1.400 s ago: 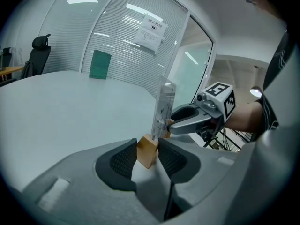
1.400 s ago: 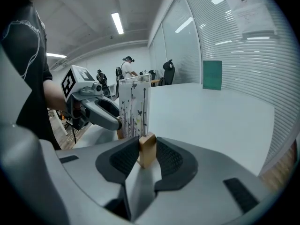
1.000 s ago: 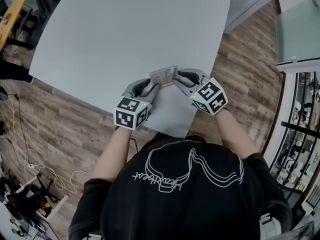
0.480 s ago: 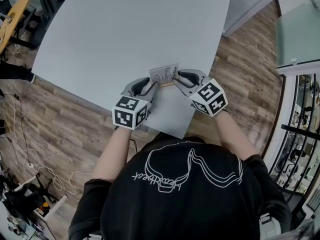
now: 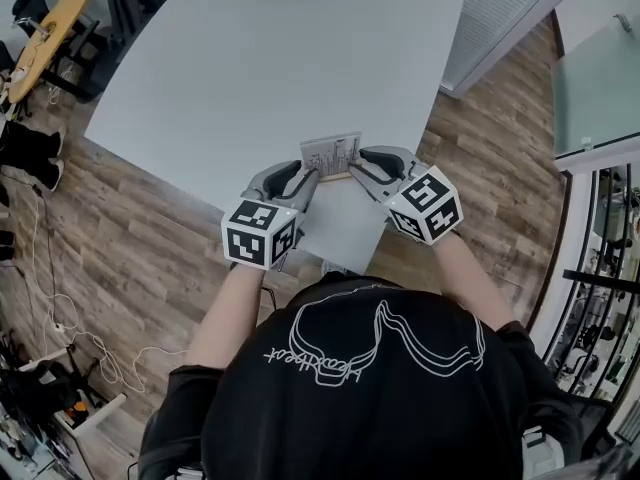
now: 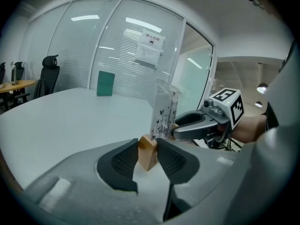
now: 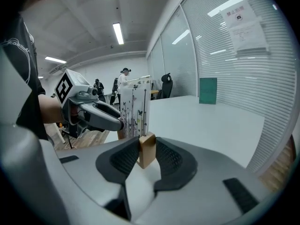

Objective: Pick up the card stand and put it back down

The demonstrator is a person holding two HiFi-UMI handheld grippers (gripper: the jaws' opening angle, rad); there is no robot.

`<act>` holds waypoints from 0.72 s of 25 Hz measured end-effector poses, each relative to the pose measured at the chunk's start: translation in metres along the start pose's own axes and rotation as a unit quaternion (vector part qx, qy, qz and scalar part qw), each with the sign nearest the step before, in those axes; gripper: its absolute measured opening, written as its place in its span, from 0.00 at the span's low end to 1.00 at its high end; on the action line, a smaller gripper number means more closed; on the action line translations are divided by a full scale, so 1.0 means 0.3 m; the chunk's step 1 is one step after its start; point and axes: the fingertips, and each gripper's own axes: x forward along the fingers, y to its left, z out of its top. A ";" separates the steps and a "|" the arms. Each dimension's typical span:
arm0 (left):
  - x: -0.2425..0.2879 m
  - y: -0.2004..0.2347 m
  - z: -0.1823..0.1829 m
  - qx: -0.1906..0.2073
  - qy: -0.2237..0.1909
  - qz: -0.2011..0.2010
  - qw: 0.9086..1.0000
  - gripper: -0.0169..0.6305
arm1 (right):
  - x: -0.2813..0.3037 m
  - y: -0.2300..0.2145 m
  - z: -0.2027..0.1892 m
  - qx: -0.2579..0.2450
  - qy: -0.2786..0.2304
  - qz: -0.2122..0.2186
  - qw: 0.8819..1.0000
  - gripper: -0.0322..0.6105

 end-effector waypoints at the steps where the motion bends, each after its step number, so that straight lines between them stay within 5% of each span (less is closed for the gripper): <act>1: -0.020 -0.015 0.008 0.002 -0.003 0.000 1.000 0.23 | -0.019 0.014 0.014 -0.004 -0.004 0.001 1.000 0.23; 18: -0.345 -0.341 0.089 0.010 -0.064 0.025 0.998 0.23 | -0.369 0.268 0.109 -0.020 -0.042 0.017 0.999 0.23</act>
